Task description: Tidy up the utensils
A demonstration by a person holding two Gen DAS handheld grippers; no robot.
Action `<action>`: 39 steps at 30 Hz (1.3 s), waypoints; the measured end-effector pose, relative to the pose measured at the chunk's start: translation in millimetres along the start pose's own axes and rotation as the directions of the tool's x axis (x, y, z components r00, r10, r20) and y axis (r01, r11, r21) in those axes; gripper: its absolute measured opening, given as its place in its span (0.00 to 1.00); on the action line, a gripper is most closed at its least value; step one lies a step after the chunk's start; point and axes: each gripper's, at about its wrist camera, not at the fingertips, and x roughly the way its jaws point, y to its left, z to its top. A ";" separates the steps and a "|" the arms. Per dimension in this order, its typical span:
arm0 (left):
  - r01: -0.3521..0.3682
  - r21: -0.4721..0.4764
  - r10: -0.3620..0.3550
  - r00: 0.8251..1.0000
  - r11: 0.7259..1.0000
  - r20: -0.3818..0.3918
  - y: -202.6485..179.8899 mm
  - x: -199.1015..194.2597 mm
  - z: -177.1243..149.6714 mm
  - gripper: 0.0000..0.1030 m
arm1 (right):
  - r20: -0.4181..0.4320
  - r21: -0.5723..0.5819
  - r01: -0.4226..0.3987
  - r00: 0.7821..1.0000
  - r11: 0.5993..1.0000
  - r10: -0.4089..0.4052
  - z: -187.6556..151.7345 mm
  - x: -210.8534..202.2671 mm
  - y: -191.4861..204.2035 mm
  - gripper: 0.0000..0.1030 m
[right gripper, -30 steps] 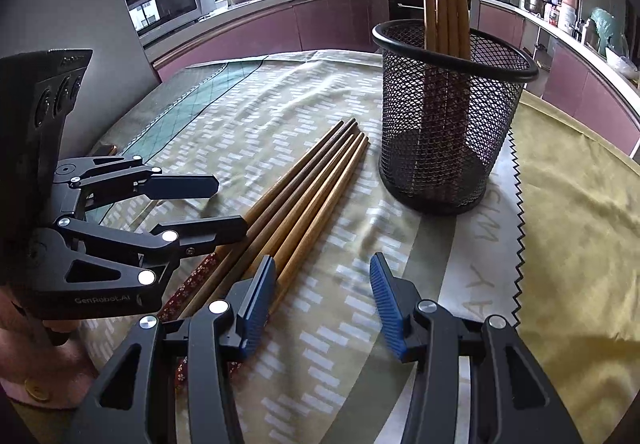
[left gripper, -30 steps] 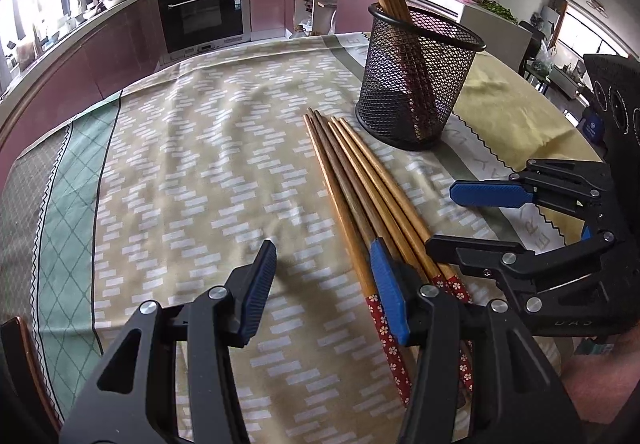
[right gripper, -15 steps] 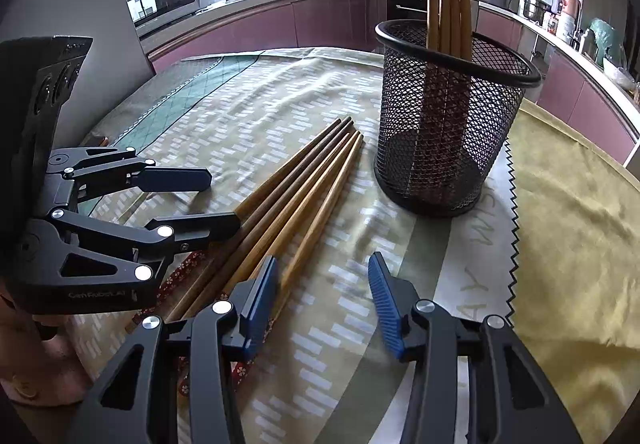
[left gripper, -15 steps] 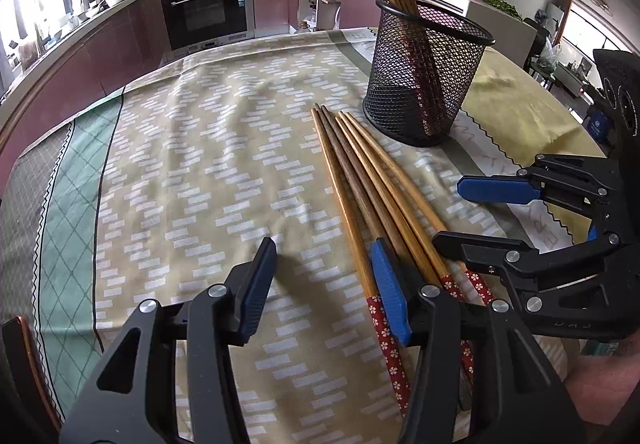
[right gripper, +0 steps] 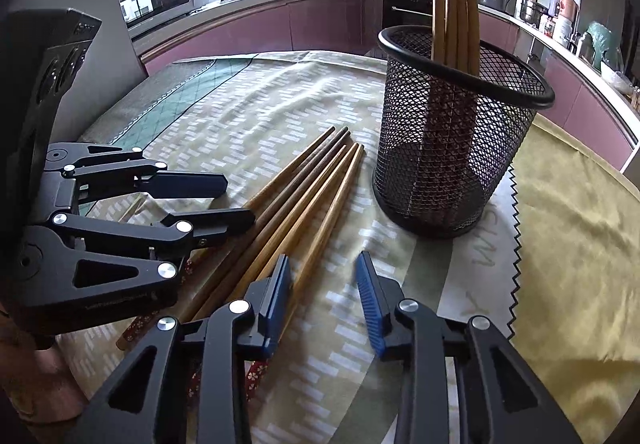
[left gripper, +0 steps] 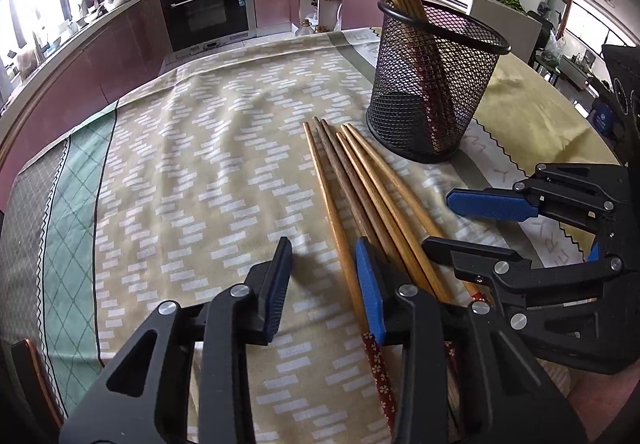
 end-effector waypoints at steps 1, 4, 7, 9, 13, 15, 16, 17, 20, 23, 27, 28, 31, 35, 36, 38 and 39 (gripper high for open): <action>0.000 -0.003 0.000 1.000 1.000 -0.001 -0.1 0.4 1.1 0.26 | 0.001 0.005 -0.002 1.000 1.000 0.002 0.4 0.4 -0.9 0.27; 0.007 -0.011 -0.007 1.000 1.000 -0.006 -0.3 3.3 6.3 0.16 | 0.001 0.024 -0.006 1.000 1.000 0.006 1.6 1.1 -4.6 0.20; 0.019 -0.033 -0.019 1.000 0.999 -0.007 0.8 5.4 8.7 0.12 | 0.004 0.056 -0.015 1.000 0.998 0.015 0.8 -0.8 -11.2 0.13; 0.025 -0.047 -0.025 1.000 0.999 -0.005 1.0 6.2 8.9 0.09 | 0.006 0.068 -0.019 1.000 0.998 0.018 0.1 -1.5 -13.5 0.09; 0.030 -0.070 -0.030 1.000 0.997 -0.001 1.3 4.7 7.8 0.08 | 0.012 0.100 -0.039 0.999 0.994 0.038 -1.9 -3.9 -18.2 0.07; 0.033 -0.078 -0.033 0.999 0.996 0.005 3.6 2.7 6.3 0.08 | 0.019 0.112 -0.046 0.999 0.993 0.044 -2.5 -6.6 -21.2 0.06; 0.034 -0.081 -0.033 0.999 0.996 0.008 4.1 1.0 6.2 0.08 | 0.023 0.115 -0.047 0.999 0.992 0.045 -2.8 -8.4 -22.4 0.06; 0.036 -0.084 -0.035 0.999 0.996 0.012 5.6 -1.4 4.9 0.08 | 0.026 0.118 -0.050 0.999 0.992 0.047 -3.1 -10.3 -23.7 0.06; 0.042 -0.090 -0.040 0.999 0.995 0.025 8.3 -8.0 3.3 0.08 | 0.038 0.126 -0.068 0.997 0.990 0.063 -4.1 -15.9 -27.0 0.06; 0.055 -0.094 -0.052 0.998 0.994 0.039 9.1 -15.8 2.5 0.08 | 0.053 0.132 -0.094 0.995 0.987 0.088 -4.8 -21.5 -30.1 0.06; 0.071 -0.087 -0.066 0.996 0.994 0.063 8.2 -28.2 2.2 0.08 | 0.075 0.127 -0.124 0.991 0.984 0.115 -4.4 -30.4 -29.7 0.06; 0.076 -0.087 -0.070 0.995 0.993 0.069 7.9 -31.4 2.3 0.08 | 0.082 0.128 -0.135 0.989 0.983 0.125 -4.3 -32.8 -30.1 0.06; 0.089 -0.086 -0.081 0.992 0.992 0.091 8.0 -41.9 2.4 0.08 | 0.109 0.131 -0.174 0.981 0.976 0.161 -4.8 -42.6 -34.2 0.06; 0.121 -0.087 -0.110 0.986 0.989 0.122 9.2 -57.5 4.1 0.08 | 0.147 0.119 -0.191 0.974 0.974 0.173 -1.4 -56.0 -34.7 0.06; 0.131 -0.085 -0.119 0.984 0.988 0.131 9.5 -61.9 4.6 0.08 | 0.157 0.118 -0.195 0.972 0.974 0.176 -0.3 -59.4 -34.2 0.06; 0.152 -0.085 -0.138 0.979 0.985 0.148 10.5 -71.4 5.9 0.08 | 0.174 0.113 -0.200 0.968 0.973 0.178 2.5 -65.3 -34.2 0.06; 0.165 -0.086 -0.150 0.976 0.983 0.156 11.3 -76.2 6.6 0.08 | 0.183 0.112 -0.202 0.967 0.973 0.179 4.1 -68.4 -35.3 0.06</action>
